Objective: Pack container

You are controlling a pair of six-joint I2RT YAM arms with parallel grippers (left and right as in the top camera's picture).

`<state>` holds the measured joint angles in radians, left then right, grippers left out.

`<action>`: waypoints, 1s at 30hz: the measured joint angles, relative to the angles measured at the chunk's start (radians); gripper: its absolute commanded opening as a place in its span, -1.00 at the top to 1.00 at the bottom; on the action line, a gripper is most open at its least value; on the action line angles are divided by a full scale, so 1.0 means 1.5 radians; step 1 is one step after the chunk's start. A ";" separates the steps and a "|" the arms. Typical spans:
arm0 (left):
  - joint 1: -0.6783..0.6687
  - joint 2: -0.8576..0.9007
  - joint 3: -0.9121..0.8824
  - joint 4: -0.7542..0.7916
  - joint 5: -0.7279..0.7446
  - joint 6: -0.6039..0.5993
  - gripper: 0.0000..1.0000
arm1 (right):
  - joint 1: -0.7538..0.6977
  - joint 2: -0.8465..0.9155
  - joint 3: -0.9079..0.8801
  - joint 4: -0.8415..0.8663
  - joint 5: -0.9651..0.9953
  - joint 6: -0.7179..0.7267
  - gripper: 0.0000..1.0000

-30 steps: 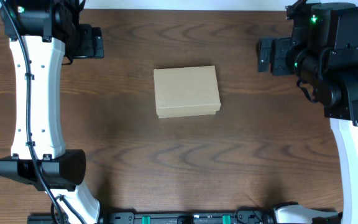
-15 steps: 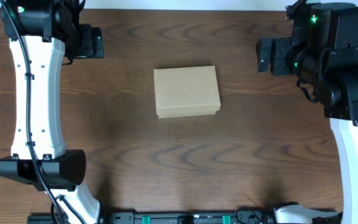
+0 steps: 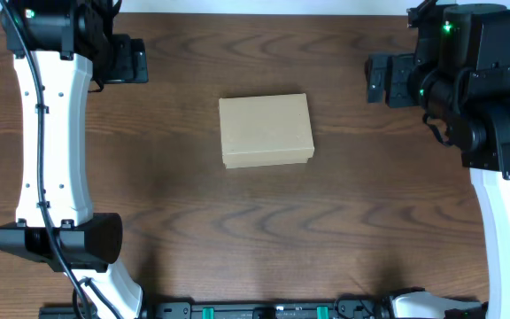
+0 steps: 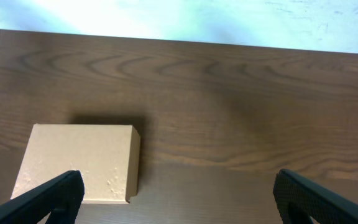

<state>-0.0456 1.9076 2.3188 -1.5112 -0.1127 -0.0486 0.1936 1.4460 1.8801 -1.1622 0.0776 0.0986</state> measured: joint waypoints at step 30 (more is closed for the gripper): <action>0.000 0.000 0.000 0.000 0.000 0.000 -0.91 | -0.001 0.000 0.000 0.004 0.001 0.017 -0.98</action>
<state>-0.0456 1.9076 2.3188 -1.5112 -0.1127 -0.0486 0.1928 1.4460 1.8801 -1.1561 0.0784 0.1234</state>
